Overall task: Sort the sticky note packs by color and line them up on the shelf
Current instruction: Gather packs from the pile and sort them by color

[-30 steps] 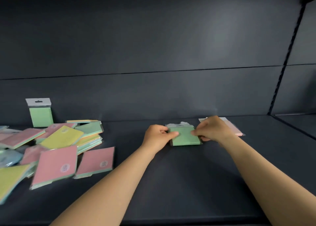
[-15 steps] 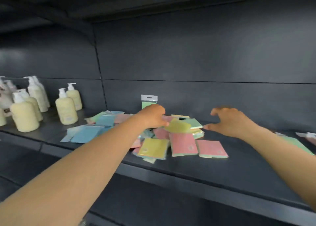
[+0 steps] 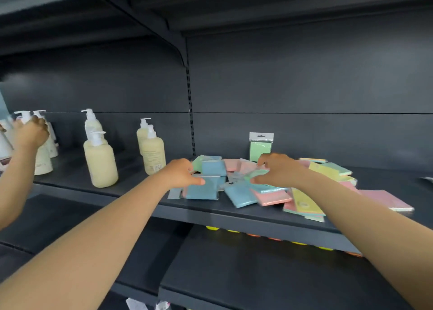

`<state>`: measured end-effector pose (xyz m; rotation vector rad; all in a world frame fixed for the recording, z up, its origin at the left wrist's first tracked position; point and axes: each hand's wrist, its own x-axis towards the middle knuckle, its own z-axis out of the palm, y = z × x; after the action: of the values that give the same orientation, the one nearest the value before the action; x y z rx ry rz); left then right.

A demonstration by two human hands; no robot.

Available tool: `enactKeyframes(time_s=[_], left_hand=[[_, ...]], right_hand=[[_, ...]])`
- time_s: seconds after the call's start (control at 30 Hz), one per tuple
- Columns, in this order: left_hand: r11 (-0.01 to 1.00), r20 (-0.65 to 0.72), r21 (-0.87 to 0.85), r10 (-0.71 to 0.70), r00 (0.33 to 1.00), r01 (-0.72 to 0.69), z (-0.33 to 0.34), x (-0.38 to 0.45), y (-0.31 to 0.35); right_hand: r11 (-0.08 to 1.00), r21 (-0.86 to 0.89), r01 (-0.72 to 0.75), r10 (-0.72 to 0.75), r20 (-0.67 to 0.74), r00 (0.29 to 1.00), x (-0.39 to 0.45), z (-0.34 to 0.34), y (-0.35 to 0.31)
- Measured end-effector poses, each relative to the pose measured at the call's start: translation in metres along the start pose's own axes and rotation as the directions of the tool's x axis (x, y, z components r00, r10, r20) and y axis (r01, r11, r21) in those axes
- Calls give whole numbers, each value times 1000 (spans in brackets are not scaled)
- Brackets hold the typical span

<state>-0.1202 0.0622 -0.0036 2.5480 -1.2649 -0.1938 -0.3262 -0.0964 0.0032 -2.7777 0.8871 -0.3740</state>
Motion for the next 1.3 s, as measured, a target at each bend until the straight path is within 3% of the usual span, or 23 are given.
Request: enactKeyframes(time_s=[0.13,0.3,0.5,0.6,0.77,0.93,1.03,1.17,1.3], left_hand=[[993,54,-112,54,997,-47,22,12,-19],[998,152,11,63,986,-65,30,51,-31],[993,317,27,102,943,-116,15,93,-46],[995,294,1,93,951,-98,18,108,-66],[963,175,-264,96,980,-48,30,111,-92],[727,92,-687,122,988,-26,42,99,-105],[648,42,-761,99,994,-33,46,100,-110],[635,12,-771,89,996,-48,45,101,-109],[620,13,-784,71,997,-34,44,101,-109]], right_hand=[[998,62,-32,29,52,998,25,11,-15],[987,163,-3,-13,102,995,61,20,-19],[978,204,-46,11,169,986,124,42,-23],[983,174,-63,26,208,978,150,56,-27],[986,124,-108,79,219,973,181,74,-35],[984,147,-100,51,303,951,192,82,-32],[987,124,-103,62,298,952,195,82,-32],[988,84,-128,98,293,951,193,81,-34],[952,248,-177,83,348,934,190,82,-34]])
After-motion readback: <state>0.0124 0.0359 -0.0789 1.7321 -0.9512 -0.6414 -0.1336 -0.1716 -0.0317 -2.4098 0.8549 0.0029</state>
